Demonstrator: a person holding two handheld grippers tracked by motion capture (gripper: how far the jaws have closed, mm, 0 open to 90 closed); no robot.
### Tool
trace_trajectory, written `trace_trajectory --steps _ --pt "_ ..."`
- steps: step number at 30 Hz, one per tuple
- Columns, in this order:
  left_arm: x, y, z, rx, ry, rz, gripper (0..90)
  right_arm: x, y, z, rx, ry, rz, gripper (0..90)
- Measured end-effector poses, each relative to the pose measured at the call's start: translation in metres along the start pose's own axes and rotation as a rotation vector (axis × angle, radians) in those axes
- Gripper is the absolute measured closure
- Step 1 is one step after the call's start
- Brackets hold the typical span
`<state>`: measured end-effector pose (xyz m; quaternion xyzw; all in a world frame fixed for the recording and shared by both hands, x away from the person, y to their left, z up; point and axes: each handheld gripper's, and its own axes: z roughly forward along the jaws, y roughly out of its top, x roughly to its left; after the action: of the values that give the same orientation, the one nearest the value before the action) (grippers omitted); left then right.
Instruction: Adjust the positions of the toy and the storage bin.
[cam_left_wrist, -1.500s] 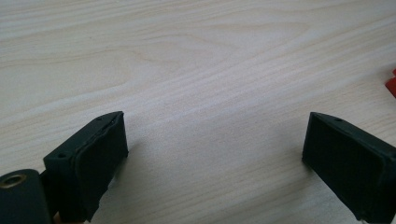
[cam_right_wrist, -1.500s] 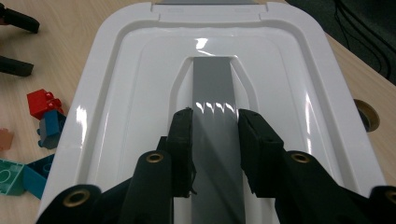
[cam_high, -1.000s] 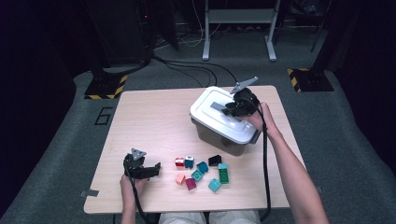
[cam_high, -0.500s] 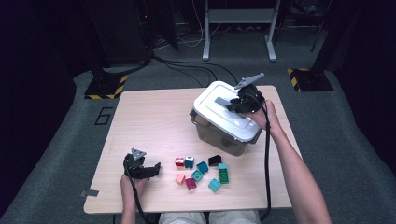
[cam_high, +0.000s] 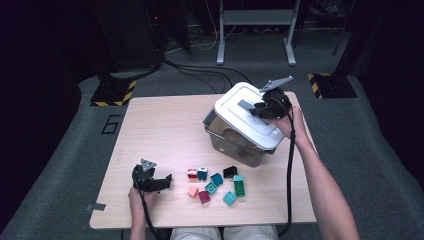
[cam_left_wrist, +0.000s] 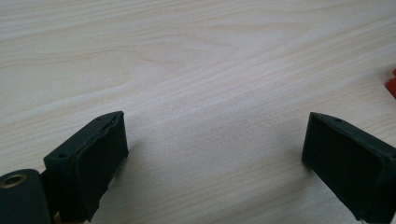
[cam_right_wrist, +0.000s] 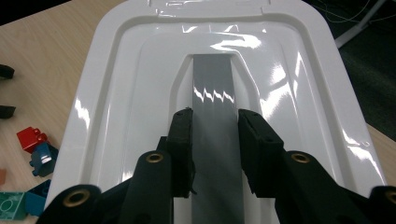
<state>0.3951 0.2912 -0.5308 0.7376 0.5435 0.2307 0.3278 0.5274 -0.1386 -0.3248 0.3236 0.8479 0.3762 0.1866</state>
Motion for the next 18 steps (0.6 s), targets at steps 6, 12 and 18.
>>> trace_trajectory --steps 6,12,18 --pt "0.0 0.0 0.0 -0.001 0.001 -0.002 6.4 -0.005 -0.004 -0.008 -0.005 -0.037 0.04 66.9" --pt "0.0 0.001 0.0 0.004 0.009 -0.016 6.4 -0.012 -0.009 -0.015 -0.008 -0.062 0.064 66.9" --pt "0.0 0.001 0.001 -0.001 0.013 -0.021 6.4 -0.019 -0.015 -0.022 -0.017 -0.085 0.073 66.9"
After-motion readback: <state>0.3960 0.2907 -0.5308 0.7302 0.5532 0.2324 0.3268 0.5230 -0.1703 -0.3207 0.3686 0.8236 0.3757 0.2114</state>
